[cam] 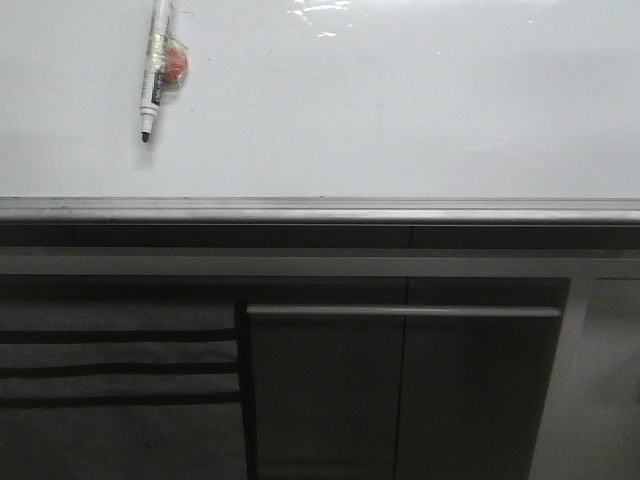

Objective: Write number 0 on whiteboard

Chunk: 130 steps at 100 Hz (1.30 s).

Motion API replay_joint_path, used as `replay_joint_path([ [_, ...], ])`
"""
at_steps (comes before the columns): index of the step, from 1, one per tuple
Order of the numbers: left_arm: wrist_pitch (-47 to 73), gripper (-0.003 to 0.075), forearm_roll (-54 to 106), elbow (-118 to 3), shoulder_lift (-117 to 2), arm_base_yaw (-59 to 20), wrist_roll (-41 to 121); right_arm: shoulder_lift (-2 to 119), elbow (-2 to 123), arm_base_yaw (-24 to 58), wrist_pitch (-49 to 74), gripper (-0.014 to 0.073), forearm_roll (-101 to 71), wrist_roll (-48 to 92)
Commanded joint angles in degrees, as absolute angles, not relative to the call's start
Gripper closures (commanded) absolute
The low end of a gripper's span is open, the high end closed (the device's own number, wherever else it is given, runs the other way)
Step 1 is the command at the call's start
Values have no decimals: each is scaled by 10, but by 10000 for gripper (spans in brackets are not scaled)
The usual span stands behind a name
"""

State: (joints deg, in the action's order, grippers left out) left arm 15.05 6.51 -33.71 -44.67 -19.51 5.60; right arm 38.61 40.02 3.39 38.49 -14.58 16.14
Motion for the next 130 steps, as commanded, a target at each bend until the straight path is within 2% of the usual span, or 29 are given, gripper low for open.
replay_joint_path([
  [1, 61, 314, 74, -355, -477, -225, 55, 389, 419, 37, 340, 295, -156, 169],
  [20, -30, 314, 74, -371, -571, -258, 55, 389, 419, 37, 340, 295, -156, 169],
  [68, -37, 315, 26, -510, -793, -240, 55, 389, 412, 37, 341, 295, -156, 169],
  [99, -37, 316, 32, -559, -859, -222, 53, 389, 412, 37, 341, 295, -156, 169],
  [109, -36, 352, 32, -561, -860, -222, 53, 389, 412, 37, 341, 295, -156, 169],
  [130, -42, 484, 32, -561, -860, -222, 53, 389, 412, 37, 341, 295, -156, 169],
])
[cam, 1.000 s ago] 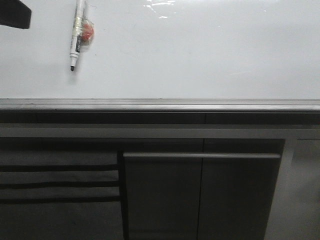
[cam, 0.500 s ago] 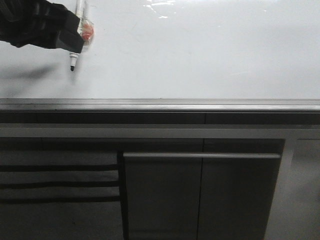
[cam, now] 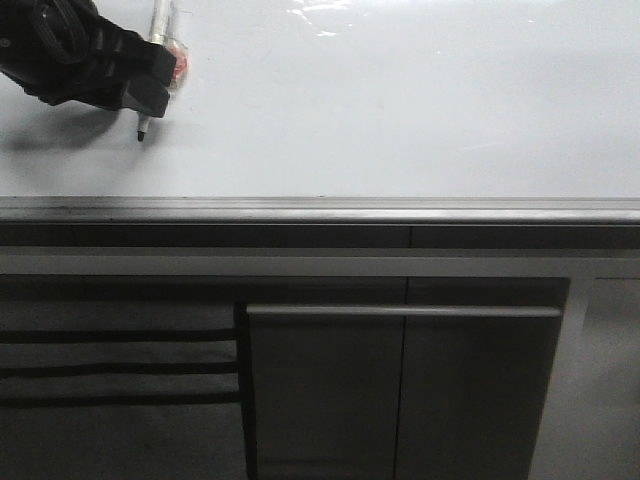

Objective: Write number 0 on whiteboard

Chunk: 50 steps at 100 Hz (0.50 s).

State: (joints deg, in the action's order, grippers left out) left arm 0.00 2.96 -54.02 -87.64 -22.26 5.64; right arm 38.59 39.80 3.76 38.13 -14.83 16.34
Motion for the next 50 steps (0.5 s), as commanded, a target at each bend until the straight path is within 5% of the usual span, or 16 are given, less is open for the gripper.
replay_joint_path([
  [1, -43, 489, 32, -561, -860, -222, 53, 389, 412, 37, 341, 295, -156, 169],
  [37, -49, 503, 31, -564, -875, -222, 53, 389, 411, 37, 340, 295, -156, 169],
  [50, -36, 577, 21, -564, -871, -222, 53, 389, 411, 37, 340, 295, -156, 169],
])
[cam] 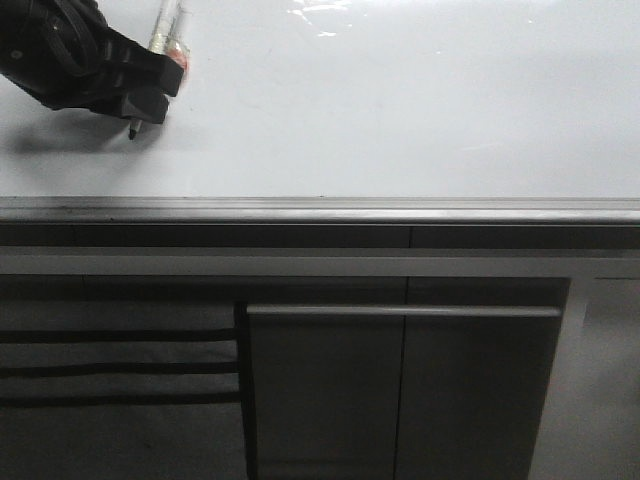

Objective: Write number 0 on whiteboard

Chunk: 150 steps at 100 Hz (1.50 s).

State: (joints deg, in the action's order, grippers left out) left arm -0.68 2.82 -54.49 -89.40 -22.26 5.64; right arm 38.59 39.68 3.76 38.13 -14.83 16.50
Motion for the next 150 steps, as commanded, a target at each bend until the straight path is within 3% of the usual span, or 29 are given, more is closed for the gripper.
replay_joint_path([
  [1, -35, 583, 18, -564, -871, -222, 53, 389, 411, 37, 340, 295, -156, 169],
  [22, -31, 741, 0, -564, -868, -222, 53, 389, 411, 37, 338, 295, -156, 169],
  [55, 30, 741, 0, -565, -819, -222, 53, 389, 411, 37, 330, 295, -159, 169],
  [76, 201, 740, -20, -565, -726, -222, 71, 393, 421, 49, 355, 295, -178, 174],
  [89, 329, 741, -9, -567, -674, -243, 136, 424, 448, 74, 385, 295, -236, 249],
  [112, 559, 740, 112, -611, -655, -317, 305, 547, 526, 157, 533, 295, -322, 457],
  [150, 578, 741, 165, -611, -675, -462, 382, 693, 625, 338, 561, 295, -322, 611],
])
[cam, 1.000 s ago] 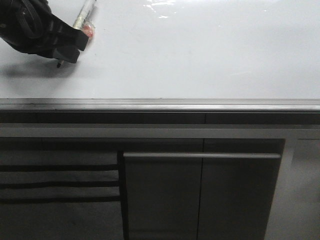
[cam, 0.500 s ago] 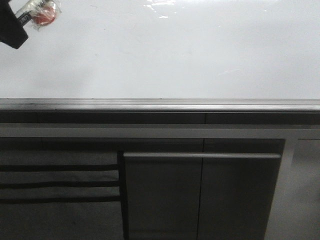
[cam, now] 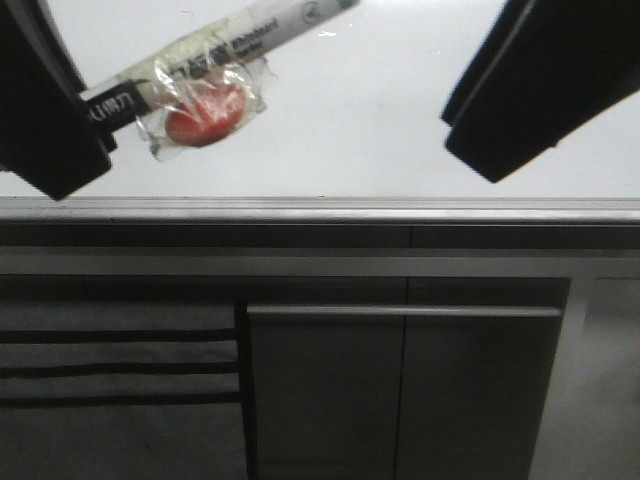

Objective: Write number 0 on whiteboard

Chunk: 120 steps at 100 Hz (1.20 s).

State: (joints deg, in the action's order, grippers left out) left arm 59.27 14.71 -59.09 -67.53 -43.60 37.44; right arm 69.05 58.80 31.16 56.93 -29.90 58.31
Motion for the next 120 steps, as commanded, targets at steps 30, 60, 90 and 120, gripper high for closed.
replay_joint_path([
  [30, 541, 740, 164, -611, -680, -492, 384, 696, 658, 365, 551, 295, -349, 612],
  [60, 512, 740, 166, -612, -680, -492, 384, 696, 658, 365, 557, 295, -355, 614],
  [90, 511, 740, 166, -612, -680, -492, 384, 696, 658, 365, 557, 452, -361, 613],
  [120, 511, 736, 166, -612, -680, -492, 384, 696, 658, 365, 557, 569, -361, 615],
])
